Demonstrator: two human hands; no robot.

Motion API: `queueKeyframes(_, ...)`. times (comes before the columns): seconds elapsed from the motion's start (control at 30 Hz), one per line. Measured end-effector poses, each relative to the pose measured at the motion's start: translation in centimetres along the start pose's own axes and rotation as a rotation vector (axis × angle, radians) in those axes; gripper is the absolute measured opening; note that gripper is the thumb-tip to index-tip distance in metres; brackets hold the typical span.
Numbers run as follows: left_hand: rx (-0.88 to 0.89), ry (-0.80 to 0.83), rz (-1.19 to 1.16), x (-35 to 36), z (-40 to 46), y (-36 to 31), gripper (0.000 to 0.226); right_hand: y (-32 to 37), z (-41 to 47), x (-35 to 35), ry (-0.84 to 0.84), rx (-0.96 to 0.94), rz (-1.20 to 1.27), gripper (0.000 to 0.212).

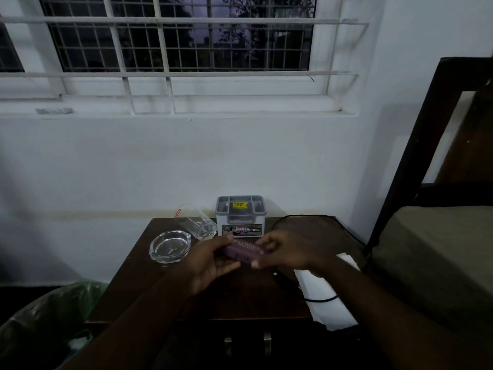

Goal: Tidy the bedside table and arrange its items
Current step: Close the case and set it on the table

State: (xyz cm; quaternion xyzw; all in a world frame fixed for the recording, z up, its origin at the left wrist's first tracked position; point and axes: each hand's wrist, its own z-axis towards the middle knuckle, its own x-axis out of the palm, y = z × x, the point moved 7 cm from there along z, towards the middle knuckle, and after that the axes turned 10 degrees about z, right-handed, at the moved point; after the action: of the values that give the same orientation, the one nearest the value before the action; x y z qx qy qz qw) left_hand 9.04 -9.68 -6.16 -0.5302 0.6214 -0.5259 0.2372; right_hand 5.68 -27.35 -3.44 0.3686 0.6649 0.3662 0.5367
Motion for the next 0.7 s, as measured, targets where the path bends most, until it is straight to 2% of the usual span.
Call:
queueKeyframes(0.13, -0.015, 0.084, 0.078, 1.1, 0.1, 0.5, 0.037, 0.4, -0.5, -0.8, 0.012, 0.027, -0.304, 0.044)
queueKeyframes(0.23, 0.011, 0.11, 0.167, 1.5, 0.1, 0.6, 0.046, -0.1, -1.2, -4.8, -0.136, 0.091, -0.521, 0.046)
queueKeyframes(0.3, 0.027, 0.08, 0.237, 1.1, 0.3, 0.7, 0.05, -1.4, -1.5, -7.9, -0.301, 0.128, -0.517, 0.054)
queueKeyframes(0.37, 0.035, 0.067, 0.288, 0.9, 0.5, 0.8, 0.041, -3.2, -1.7, -10.3, -0.445, 0.17, -0.44, 0.064)
queueKeyframes(0.43, 0.038, 0.061, 0.31, 0.7, 0.9, 1.1, 0.027, -5.0, -1.7, -12.0, -0.534, 0.246, -0.381, 0.079)
queueKeyframes(0.5, 0.04, 0.051, 0.333, 0.5, 1.3, 1.3, 0.023, -6.5, -1.5, -12.9, -0.595, 0.317, -0.397, 0.09)
queueKeyframes(0.7, 0.041, 0.047, 0.344, 0.1, 2.5, 1.8, 0.022, -8.0, -0.6, -14.4, -0.759, 0.347, -0.527, 0.083)
